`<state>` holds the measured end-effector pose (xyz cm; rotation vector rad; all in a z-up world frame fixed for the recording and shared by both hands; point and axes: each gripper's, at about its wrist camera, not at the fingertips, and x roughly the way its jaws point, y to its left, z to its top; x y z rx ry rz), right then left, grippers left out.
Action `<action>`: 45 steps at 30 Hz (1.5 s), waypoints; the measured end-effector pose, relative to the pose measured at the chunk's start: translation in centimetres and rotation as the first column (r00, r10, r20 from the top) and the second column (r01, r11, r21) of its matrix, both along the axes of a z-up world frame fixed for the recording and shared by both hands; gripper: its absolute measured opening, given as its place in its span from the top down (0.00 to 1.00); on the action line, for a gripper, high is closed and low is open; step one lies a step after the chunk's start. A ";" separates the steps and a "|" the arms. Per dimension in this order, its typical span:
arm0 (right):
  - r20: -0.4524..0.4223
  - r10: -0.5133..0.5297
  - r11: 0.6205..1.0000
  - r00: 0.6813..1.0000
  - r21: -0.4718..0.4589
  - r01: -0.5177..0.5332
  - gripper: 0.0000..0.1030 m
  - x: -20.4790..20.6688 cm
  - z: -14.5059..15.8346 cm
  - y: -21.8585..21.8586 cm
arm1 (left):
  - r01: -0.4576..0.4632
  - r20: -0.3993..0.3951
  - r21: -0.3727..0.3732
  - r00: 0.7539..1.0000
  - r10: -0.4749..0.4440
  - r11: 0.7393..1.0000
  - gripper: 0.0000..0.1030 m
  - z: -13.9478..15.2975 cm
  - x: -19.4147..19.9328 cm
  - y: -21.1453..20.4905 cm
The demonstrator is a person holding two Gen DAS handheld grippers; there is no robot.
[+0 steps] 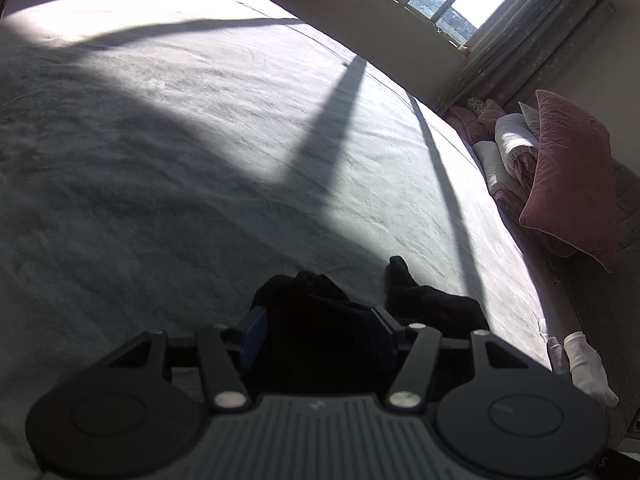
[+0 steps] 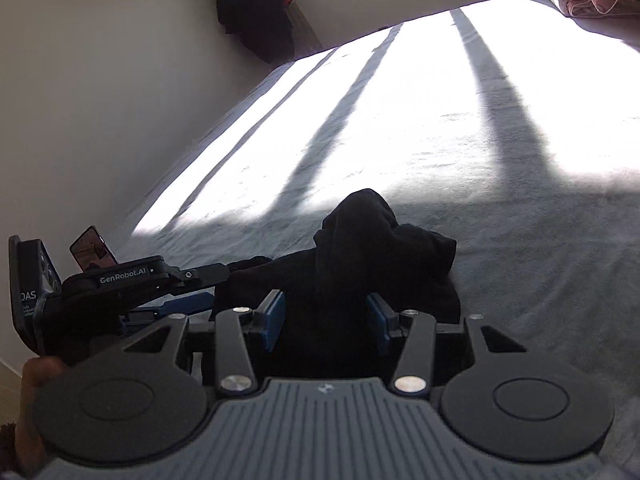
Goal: Fold clothes
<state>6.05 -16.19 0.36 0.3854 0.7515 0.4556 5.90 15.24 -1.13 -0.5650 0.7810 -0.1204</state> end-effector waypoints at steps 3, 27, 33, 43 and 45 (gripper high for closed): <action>0.004 -0.002 1.000 1.000 0.000 0.002 0.80 0.3 -0.4 0.3 | 0.016 -0.005 -0.026 1.000 -0.016 1.000 0.39 -0.2 0.2 -0.1; 0.097 0.365 0.931 0.926 -0.023 -0.365 0.91 -4.7 1.3 6.2 | -0.017 -0.008 -0.110 1.000 0.016 0.994 0.36 0.0 -0.5 1.0; 0.123 0.310 0.951 0.943 -0.037 -0.308 0.86 -4.8 2.1 3.2 | -0.127 -0.046 0.014 0.991 0.127 0.992 0.38 -0.9 0.1 2.2; 0.188 0.128 0.992 0.974 -0.004 -0.130 0.54 -3.0 2.8 1.1 | -0.149 0.002 0.034 0.989 0.149 0.988 0.42 -1.6 1.5 2.0; 0.210 0.115 0.993 0.971 -0.039 -0.109 0.54 -2.3 2.7 1.9 | -0.133 0.021 0.059 0.991 0.132 0.989 0.42 -1.5 1.8 1.8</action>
